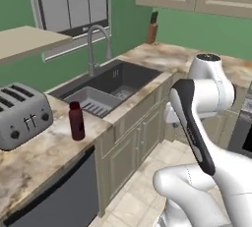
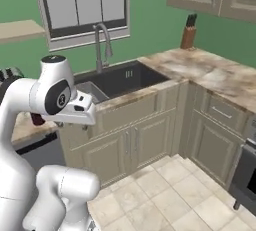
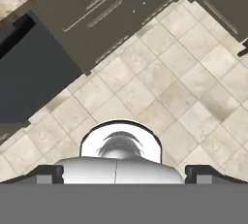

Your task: Place the drinks on the dining counter in a tight cluster.

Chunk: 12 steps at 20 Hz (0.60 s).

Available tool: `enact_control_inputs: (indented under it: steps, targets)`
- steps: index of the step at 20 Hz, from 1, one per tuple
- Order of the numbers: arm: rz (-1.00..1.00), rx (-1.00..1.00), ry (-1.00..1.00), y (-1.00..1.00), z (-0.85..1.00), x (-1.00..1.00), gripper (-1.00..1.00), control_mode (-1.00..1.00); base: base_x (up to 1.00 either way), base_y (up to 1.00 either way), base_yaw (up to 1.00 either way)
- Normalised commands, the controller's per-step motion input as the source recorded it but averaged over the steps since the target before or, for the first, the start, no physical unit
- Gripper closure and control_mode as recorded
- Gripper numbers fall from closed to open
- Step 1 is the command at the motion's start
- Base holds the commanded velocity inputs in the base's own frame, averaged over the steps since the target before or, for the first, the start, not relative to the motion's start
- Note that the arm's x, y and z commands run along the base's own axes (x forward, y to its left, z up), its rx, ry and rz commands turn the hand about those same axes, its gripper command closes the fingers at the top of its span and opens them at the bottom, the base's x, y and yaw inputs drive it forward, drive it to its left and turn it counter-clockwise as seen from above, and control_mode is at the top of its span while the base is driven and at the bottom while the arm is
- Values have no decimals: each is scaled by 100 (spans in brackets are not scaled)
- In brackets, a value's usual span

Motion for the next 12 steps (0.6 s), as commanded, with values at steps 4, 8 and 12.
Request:
enact_control_inputs:
  steps: [4,8,12]
  targets:
    - [0,0,0,0,0,0,-100,100,98,-8,27]
    - [0,0,0,0,0,0,-100,100,98,0,45]
    - [0,0,0,0,0,0,-100,100,84,0,51]
